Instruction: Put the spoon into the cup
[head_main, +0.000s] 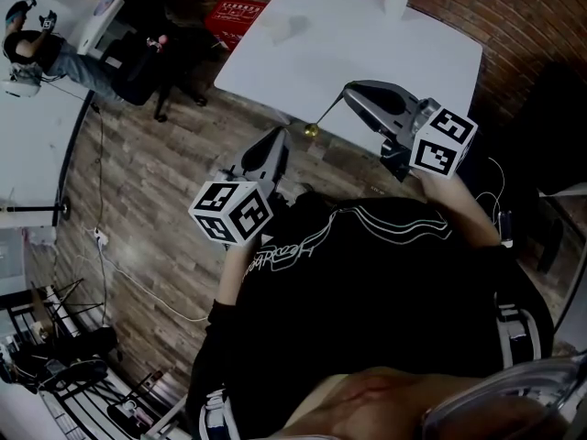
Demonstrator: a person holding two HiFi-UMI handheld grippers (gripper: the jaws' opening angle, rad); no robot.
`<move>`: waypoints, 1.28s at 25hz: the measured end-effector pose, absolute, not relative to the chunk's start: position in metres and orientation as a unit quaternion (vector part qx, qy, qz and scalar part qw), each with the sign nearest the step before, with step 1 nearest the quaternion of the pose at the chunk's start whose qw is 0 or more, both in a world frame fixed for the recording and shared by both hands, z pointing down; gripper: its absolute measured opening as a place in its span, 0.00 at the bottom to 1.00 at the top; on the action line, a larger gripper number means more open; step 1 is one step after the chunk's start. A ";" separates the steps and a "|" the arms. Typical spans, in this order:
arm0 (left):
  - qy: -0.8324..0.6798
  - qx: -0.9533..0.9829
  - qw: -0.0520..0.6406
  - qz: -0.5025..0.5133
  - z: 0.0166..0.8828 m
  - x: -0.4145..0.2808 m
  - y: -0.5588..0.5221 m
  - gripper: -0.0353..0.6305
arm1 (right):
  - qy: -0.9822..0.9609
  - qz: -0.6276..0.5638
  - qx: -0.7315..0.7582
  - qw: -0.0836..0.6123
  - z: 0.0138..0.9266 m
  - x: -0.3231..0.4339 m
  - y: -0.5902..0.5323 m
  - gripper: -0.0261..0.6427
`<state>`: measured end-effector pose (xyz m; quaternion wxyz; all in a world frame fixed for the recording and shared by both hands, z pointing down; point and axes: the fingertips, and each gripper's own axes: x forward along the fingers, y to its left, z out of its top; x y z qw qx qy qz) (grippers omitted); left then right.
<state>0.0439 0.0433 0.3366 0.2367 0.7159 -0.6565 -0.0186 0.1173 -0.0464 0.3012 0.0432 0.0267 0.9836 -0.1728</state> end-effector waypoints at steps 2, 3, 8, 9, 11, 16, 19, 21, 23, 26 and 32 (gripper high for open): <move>-0.654 0.719 0.236 -0.018 0.337 0.039 0.039 0.06 | 0.984 -0.171 0.022 0.042 0.302 0.115 -0.051 0.04; -0.651 0.721 0.236 -0.017 0.338 0.037 0.035 0.06 | 0.985 -0.169 0.017 0.041 0.303 0.113 -0.055 0.04; -0.641 0.731 0.233 -0.017 0.342 0.015 0.014 0.06 | 0.986 -0.161 -0.012 0.045 0.306 0.100 -0.079 0.04; -0.638 0.733 0.234 -0.016 0.344 0.009 0.007 0.06 | 0.986 -0.160 -0.016 0.043 0.307 0.095 -0.085 0.04; -0.632 0.738 0.237 -0.016 0.347 -0.006 -0.008 0.06 | 0.987 -0.155 -0.025 0.038 0.309 0.080 -0.099 0.04; -0.617 0.747 0.247 -0.017 0.351 -0.051 -0.042 0.06 | 0.987 -0.154 -0.047 0.025 0.314 0.037 -0.130 0.04; -0.613 0.746 0.259 -0.017 0.352 -0.086 -0.063 0.06 | 0.985 -0.164 -0.059 0.019 0.315 0.007 -0.147 0.04; -0.605 0.752 0.260 -0.022 0.350 -0.109 -0.077 0.06 | 0.984 -0.165 -0.068 0.016 0.315 -0.014 -0.160 0.04; -0.597 0.760 0.258 -0.026 0.347 -0.128 -0.091 0.06 | 0.983 -0.167 -0.079 0.015 0.314 -0.034 -0.173 0.04; -0.583 0.769 0.261 -0.023 0.348 -0.151 -0.112 0.06 | 0.980 -0.172 -0.099 0.012 0.318 -0.055 -0.193 0.04; -0.557 0.784 0.273 -0.034 0.351 -0.196 -0.150 0.06 | 0.975 -0.176 -0.135 0.009 0.322 -0.094 -0.230 0.04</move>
